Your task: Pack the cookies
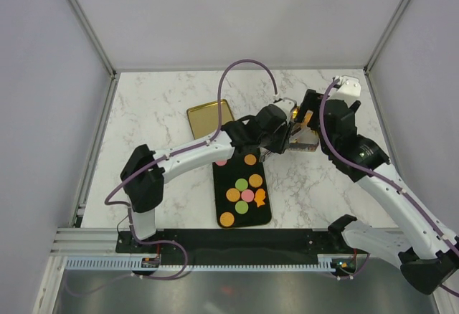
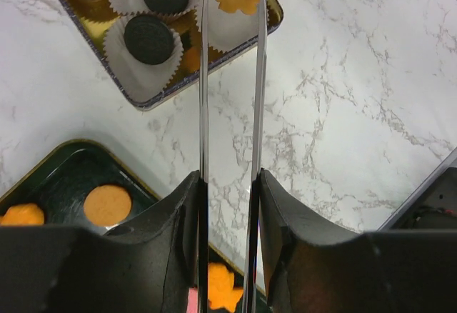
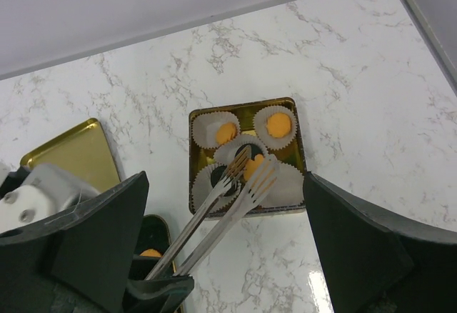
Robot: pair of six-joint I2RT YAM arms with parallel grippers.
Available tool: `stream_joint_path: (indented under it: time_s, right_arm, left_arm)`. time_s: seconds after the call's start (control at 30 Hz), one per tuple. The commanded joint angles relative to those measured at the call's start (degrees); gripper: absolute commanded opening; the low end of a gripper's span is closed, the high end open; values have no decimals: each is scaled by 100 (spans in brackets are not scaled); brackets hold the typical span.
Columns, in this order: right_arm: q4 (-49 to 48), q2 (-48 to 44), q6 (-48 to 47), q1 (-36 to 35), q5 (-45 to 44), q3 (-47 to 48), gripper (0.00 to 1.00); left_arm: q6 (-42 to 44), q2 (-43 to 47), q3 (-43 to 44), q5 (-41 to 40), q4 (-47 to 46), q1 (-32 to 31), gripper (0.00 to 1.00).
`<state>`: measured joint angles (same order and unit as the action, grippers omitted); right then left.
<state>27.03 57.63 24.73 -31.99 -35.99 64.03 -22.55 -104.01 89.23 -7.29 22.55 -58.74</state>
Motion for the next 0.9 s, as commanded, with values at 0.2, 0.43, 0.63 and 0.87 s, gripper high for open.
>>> stream_joint_path:
  time_s: [0.2, 0.43, 0.63, 0.87]
  right_arm:
    - [312, -304, -3, 17, -374, 198, 98]
    - [312, -305, -3, 17, -295, 154, 98]
    - [312, -313, -21, 17, -277, 127, 98]
    - [312, -287, -3, 17, -242, 101, 98]
  left_arm:
    - [181, -787, 736, 474, -435, 3, 41]
    - [189, -972, 771, 465, -488, 20, 41]
    - [198, -1051, 762, 492, -497, 38, 42]
    - [189, -1174, 789, 465, -558, 82, 45]
